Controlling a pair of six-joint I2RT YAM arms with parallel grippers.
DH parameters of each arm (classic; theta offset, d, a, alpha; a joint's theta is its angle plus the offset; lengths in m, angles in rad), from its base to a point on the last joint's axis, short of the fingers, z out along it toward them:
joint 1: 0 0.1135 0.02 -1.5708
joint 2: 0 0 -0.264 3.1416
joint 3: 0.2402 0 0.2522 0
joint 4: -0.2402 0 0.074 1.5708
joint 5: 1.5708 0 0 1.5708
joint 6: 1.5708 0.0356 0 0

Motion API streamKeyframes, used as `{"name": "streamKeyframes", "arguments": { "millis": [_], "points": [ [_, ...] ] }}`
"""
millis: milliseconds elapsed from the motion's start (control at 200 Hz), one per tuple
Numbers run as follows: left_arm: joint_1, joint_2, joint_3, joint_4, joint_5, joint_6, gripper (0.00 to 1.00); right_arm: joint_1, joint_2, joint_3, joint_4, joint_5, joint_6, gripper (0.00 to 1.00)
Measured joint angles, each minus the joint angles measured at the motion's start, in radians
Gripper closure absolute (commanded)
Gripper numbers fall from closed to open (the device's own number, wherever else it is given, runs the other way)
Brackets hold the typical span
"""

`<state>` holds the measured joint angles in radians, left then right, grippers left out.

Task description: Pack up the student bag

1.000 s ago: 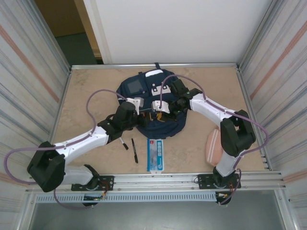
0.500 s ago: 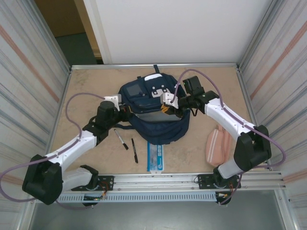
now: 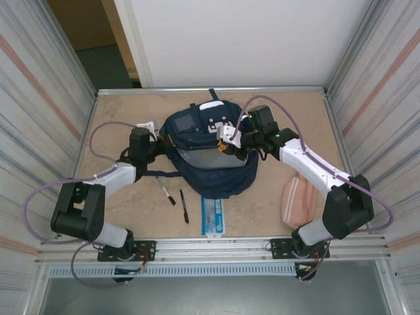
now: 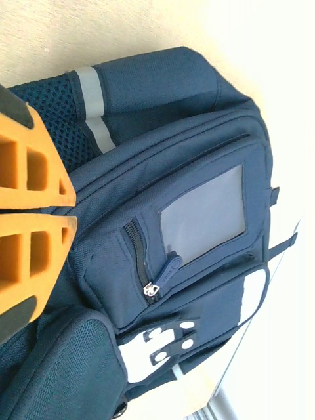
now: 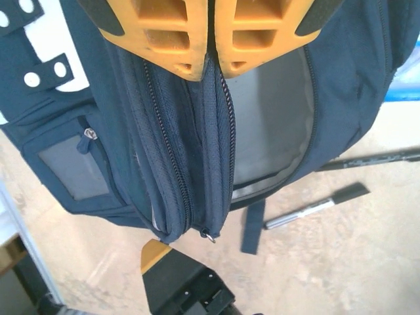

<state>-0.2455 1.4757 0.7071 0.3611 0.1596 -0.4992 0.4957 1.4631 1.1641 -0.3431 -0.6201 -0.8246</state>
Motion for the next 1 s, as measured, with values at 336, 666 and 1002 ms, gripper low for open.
{"name": "streamKeyframes", "arguments": {
  "millis": [336,666,1002],
  "points": [
    [0.034,0.061,0.116,-0.119,-0.007,0.052,0.76,0.1,0.016,0.023,0.019,0.19,0.07,1.0],
    [0.089,-0.054,0.119,-0.385,0.142,-0.008,0.55,0.1,0.076,0.104,0.009,0.332,0.216,1.0],
    [0.027,0.07,0.027,-0.327,0.387,-0.225,0.56,0.043,0.077,0.227,0.002,0.351,0.291,1.0]
  ]
}}
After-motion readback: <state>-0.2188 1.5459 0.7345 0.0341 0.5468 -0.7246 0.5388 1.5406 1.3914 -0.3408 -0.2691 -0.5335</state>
